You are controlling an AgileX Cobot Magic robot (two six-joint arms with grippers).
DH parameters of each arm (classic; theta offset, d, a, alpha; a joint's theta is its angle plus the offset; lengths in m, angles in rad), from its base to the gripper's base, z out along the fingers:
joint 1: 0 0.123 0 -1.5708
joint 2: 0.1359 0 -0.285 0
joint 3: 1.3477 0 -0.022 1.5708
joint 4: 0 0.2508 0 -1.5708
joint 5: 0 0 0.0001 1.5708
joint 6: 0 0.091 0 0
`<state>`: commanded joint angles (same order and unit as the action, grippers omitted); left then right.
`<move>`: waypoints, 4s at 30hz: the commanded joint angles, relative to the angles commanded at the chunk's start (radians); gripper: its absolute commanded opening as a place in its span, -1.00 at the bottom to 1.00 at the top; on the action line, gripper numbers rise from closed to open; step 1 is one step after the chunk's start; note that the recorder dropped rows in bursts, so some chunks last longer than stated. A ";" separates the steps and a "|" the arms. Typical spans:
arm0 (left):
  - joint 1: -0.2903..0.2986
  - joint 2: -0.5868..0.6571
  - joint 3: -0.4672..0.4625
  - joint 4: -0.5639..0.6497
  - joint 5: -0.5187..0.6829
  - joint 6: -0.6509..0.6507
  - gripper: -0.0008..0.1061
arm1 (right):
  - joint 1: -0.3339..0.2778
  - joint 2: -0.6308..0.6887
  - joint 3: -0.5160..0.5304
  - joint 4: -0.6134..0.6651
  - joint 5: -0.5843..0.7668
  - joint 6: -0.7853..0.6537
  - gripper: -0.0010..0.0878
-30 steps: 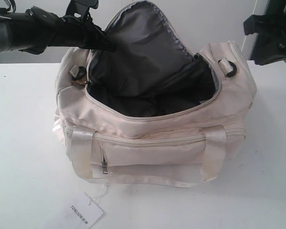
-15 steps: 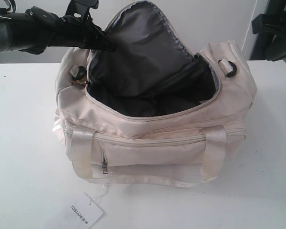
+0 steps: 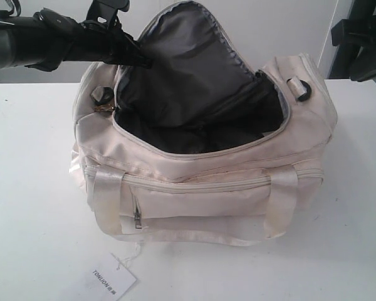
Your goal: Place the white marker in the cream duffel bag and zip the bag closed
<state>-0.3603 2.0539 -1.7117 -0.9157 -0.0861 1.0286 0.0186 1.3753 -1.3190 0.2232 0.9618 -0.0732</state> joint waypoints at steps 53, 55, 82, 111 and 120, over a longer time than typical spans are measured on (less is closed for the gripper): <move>0.000 -0.110 0.000 0.006 0.761 0.148 -0.99 | 0.000 0.000 0.000 0.007 -0.050 0.060 -0.98; 0.000 -0.110 0.000 0.004 0.829 0.165 -0.99 | 0.000 0.000 0.000 0.007 -0.053 0.073 -0.98; 0.000 -0.111 0.000 -0.167 1.307 0.386 -0.99 | 0.000 0.000 0.000 0.061 -0.026 0.073 -0.98; 0.000 -0.304 -0.094 0.307 1.099 -0.276 -0.01 | 0.000 0.000 0.006 0.077 0.003 0.073 -0.98; 0.000 -0.290 -0.094 0.839 1.009 -0.827 0.13 | 0.000 0.000 0.006 0.079 0.005 0.073 -0.98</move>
<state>-0.3603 1.7639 -1.8054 -0.0767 0.9224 0.2019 0.0186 1.3753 -1.3133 0.3021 0.9670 0.0000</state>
